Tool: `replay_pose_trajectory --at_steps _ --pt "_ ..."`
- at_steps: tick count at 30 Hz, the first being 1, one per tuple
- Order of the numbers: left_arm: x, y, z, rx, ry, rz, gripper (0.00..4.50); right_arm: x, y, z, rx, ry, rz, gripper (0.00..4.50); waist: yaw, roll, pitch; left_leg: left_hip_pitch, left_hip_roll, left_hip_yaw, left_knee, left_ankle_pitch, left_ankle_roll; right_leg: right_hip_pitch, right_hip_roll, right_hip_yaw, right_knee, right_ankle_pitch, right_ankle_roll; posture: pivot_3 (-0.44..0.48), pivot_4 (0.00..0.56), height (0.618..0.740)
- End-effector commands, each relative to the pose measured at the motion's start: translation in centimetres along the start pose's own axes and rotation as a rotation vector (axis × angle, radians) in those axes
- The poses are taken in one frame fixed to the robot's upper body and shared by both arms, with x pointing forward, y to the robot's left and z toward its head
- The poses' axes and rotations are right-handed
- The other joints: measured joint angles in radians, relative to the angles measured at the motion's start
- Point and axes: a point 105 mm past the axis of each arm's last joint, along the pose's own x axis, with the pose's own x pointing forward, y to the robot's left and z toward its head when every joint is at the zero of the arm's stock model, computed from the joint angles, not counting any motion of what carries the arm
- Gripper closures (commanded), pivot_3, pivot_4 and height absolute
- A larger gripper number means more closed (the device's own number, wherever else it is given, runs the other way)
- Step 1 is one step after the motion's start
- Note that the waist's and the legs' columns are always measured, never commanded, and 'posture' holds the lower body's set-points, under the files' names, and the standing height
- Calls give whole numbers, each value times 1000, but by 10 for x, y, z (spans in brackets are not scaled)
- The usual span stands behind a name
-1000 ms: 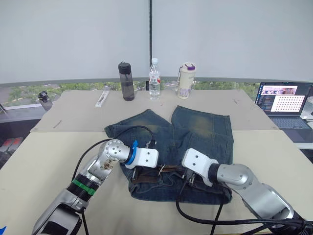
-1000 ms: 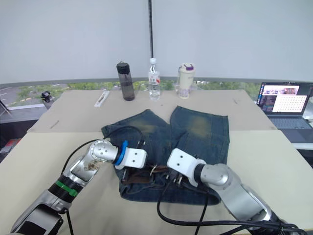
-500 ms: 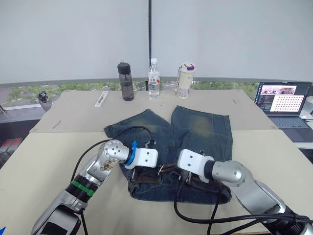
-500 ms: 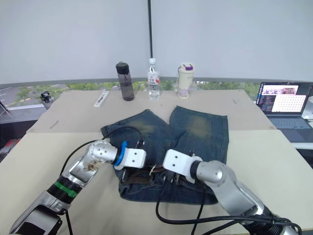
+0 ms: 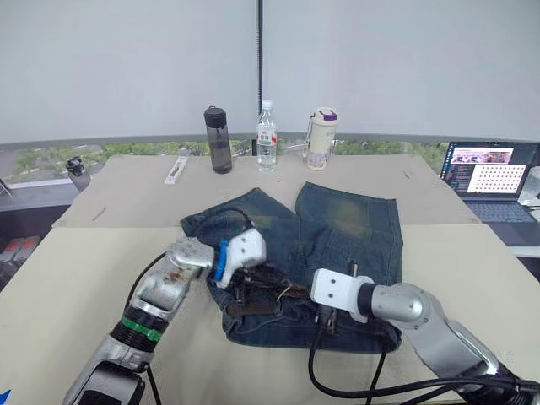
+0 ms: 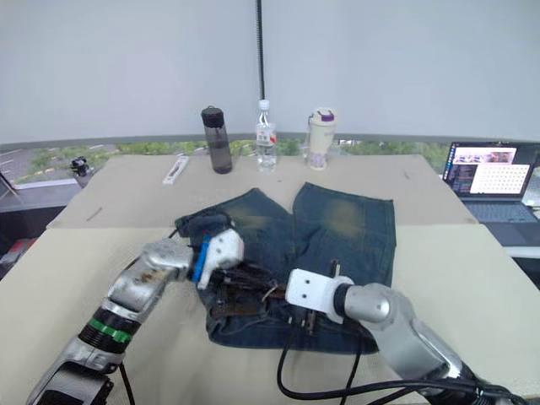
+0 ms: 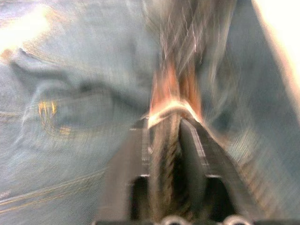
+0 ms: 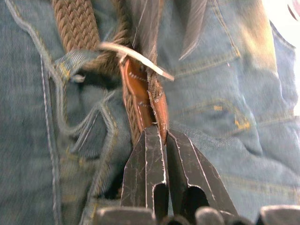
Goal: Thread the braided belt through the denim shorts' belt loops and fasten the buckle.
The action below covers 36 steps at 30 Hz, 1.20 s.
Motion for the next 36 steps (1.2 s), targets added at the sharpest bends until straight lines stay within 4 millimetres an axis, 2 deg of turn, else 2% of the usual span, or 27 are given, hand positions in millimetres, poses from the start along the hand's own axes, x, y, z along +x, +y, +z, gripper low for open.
replay_pose_trajectory --at_steps 1,3,6,8,9,11,14,16,21,23,28,36 --pt "-31 -17 6 -278 -97 -37 2151 -18 -8 1 1 -2 -48 4500 -3 0 0 1 0 0 0 0 0 0 0 0 0 -1 2 0 150 740" --pt "-35 -32 -13 -336 -31 -63 2490 -22 -8 -1 11 -1 -56 4500 -6 0 0 3 0 0 -2 0 0 1 0 1 0 -4 5 0 150 740" --pt "-26 -32 -49 -368 63 32 3503 -25 -6 0 27 -10 -58 4500 1 -1 0 4 0 0 -2 0 0 2 -1 1 0 -3 3 0 150 740" --pt "-20 -28 -84 -375 161 107 4216 -26 -4 -2 33 -4 -51 4500 12 -1 1 4 0 0 -1 0 0 2 -1 -1 0 -2 1 0 150 740" --pt "-19 -27 -95 -376 195 130 4478 -27 -3 -3 33 0 -48 4500 16 -2 1 4 -1 0 0 0 0 0 -2 -1 -1 -2 0 0 150 740" --pt "-20 -28 -118 -372 275 155 4478 -34 -1 -13 24 51 -44 4500 21 -3 1 4 -1 0 0 0 0 0 -2 0 -3 -2 -4 0 150 740" --pt "-22 -26 -135 -361 325 188 4478 -48 2 -30 39 131 -44 4500 27 -1 -2 4 -1 1 0 0 0 1 -4 0 -4 -5 -10 0 150 740" --pt "-25 -25 -142 -349 343 203 4478 -68 8 -52 62 252 -36 4500 31 1 -5 4 -1 2 0 0 -1 2 -4 0 -4 -6 -11 0 150 740" --pt "-31 -27 -151 -323 369 215 4478 -92 22 -72 120 397 -19 4500 20 -1 -13 10 0 3 -2 -1 -1 7 -4 0 -4 -8 -13 0 150 740" --pt "-32 -27 -150 -331 360 226 4478 -96 25 -79 135 440 -33 4500 18 1 -14 15 0 3 -3 -1 -2 11 -4 0 -4 -12 -9 0 150 740" --pt "-36 -27 -151 -319 359 240 4478 -96 27 -89 156 492 -72 4500 16 0 -14 20 0 3 -4 -6 -10 13 -5 0 -4 -15 -9 0 150 740" --pt "-49 -23 -155 -306 367 295 4478 -104 9 -107 105 647 -264 4500 9 -1 -15 20 0 3 -5 -6 -10 13 -5 0 -4 -15 -9 0 150 740"
